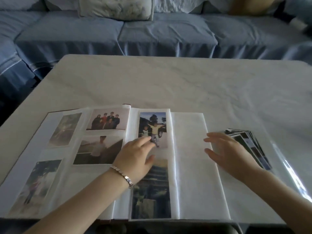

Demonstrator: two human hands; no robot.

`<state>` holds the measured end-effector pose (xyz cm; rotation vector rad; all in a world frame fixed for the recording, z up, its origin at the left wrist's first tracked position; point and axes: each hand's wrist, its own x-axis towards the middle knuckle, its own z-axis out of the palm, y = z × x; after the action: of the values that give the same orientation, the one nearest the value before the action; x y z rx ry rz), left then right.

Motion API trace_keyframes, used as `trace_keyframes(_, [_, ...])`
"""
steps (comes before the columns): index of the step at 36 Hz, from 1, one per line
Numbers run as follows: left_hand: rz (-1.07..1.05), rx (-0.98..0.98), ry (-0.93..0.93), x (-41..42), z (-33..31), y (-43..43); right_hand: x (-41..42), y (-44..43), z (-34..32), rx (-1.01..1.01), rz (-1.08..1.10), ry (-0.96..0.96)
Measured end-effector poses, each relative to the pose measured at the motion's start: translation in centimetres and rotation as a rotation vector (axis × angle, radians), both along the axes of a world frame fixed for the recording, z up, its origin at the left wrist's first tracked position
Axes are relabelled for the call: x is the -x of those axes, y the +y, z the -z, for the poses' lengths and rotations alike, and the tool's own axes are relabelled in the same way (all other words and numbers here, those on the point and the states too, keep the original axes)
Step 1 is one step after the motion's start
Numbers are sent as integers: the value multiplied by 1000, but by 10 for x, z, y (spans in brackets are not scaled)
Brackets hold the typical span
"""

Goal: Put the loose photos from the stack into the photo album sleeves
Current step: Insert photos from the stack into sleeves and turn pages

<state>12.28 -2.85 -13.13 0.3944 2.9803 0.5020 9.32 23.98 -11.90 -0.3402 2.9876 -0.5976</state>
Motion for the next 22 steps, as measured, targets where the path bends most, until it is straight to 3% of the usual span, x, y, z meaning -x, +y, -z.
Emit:
trace_keyframes(4, [19,65,-50,2,6,16,-4,40,4,-85,160,-34])
trace_keyframes(12, [-3,125,-102,6,7,24,-9,59,18,-426,249,-199])
trace_keyframes(22, [-38,75,-88,6,3,25,-14,68,10,-381,289,-11])
